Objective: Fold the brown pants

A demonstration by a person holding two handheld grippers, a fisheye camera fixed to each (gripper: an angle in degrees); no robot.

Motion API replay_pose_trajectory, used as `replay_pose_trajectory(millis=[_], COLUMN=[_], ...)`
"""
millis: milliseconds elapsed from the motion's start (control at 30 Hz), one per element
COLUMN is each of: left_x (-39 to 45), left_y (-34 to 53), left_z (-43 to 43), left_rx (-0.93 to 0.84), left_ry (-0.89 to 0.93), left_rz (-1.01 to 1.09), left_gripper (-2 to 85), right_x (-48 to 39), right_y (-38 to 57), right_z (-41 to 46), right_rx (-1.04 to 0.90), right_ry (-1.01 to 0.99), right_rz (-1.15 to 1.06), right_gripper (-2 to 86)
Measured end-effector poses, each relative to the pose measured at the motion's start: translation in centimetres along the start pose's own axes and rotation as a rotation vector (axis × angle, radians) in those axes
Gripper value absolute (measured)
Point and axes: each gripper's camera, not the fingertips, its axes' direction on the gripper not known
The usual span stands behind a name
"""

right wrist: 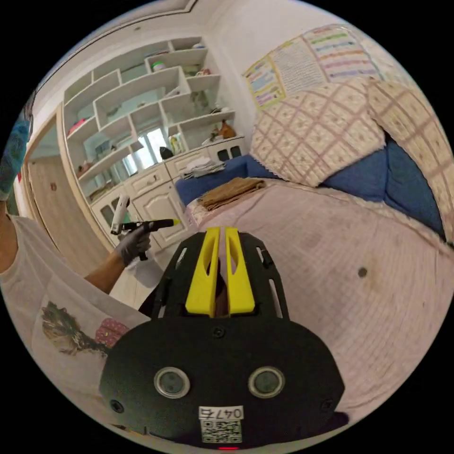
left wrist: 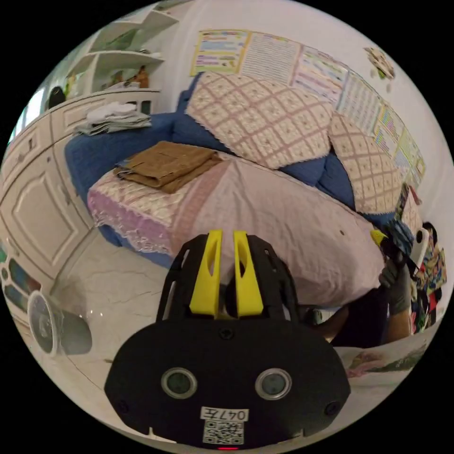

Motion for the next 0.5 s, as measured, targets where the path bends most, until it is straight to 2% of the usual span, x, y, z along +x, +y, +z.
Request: replay_pose_trajectory(millis=[133,200,267,300,367,500], left_x=[-6.7,-8.4,-8.2,-8.1,-8.5,-10.1], left_y=[1.6,1.1,0.1,-0.1,-0.3,-0.4], left_z=[3.8,6.1,10.9,12.2,16.3,21.4], left_rx=[0.001,0.024,0.005,0.003,0.017,-0.022], left_ry=[-0.058,-0.177,-0.488,-0.53,-0.5,-0.426], left_rz=[-0.126,-0.085,0.113,0.161,0.3,0.394], left_gripper=[10.3,11.2,11.8,11.9,12.5,14.3], right_x=[-2.8,-3.4,-3.8,-4.0,-4.3,-4.7], right_y=[-3.4,-4.5,-5.8,-6.8,-8.5,-13.5], right_z=[7.4,10.8,14.1,16.2,19.4,27.6], right_rx=[-0.029,-0.051,-0.08,-0.09,-0.105,-0.148], right_ry=[0.01,0.004,-0.015,-0.021,-0.016,-0.014], right_rz=[-0.107,-0.121,-0.124,-0.13,-0.149,-0.222], right_gripper=[0.9,0.9,1.0,1.1,1.4,2.4])
